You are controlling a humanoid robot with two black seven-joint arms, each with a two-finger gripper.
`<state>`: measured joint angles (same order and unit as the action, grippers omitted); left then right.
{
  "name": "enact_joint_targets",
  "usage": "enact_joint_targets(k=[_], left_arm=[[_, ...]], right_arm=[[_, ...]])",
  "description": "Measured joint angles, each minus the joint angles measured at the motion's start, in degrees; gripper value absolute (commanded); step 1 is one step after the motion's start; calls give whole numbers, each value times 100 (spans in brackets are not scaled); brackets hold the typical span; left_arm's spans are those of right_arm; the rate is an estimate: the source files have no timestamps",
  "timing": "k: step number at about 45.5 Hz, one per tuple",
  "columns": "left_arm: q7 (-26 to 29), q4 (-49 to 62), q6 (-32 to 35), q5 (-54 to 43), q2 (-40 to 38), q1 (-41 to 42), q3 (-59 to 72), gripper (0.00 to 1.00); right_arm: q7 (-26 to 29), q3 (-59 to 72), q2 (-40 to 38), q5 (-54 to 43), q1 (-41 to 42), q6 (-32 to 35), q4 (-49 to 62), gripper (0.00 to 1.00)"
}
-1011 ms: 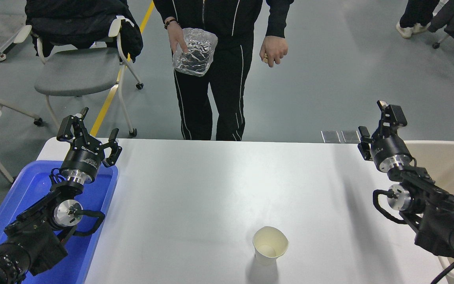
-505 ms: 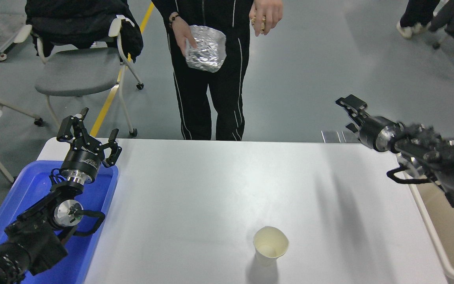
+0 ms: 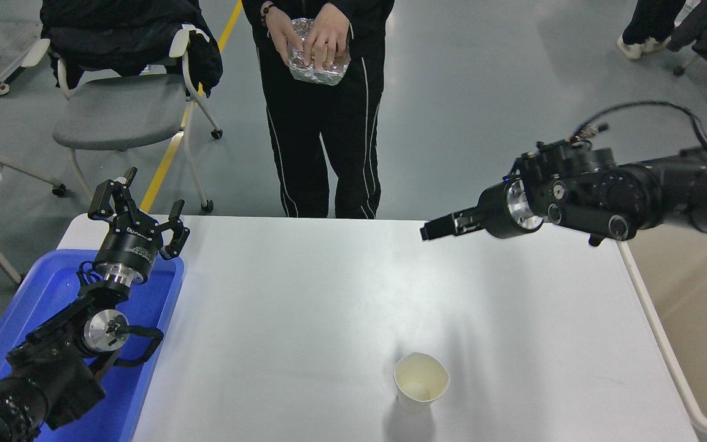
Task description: Dispose of the paper cup in the dustbin
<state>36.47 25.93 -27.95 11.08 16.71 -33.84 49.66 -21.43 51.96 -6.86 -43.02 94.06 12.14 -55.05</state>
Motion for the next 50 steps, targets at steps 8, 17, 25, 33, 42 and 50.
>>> enact_joint_targets(k=[8, 17, 25, 33, 42, 50], left_arm=[[0, 0, 0, -1, 0, 0, 0, 100], [0, 0, 0, -1, -1, 0, 0, 100], [0, 0, 0, 0, -1, 0, 0, 100], [0, 0, 0, 0, -1, 0, 0, 100], [0, -1, 0, 0, -1, 0, 0, 100], [0, -1, 0, 0, -1, 0, 0, 100]], right_arm=[[0, 266, 380, -278, -18, 58, -287, 99], [-6, 410, 570, -433, 4, 89, -819, 99], [-8, 466, 635, -495, -23, 100, -1060, 99], [-10, 484, 664, -618, -191, 82, -1120, 99], [-10, 488, 676, -741, -456, 53, -1025, 99], [-10, 478, 622, -804, -593, 42, -910, 99]])
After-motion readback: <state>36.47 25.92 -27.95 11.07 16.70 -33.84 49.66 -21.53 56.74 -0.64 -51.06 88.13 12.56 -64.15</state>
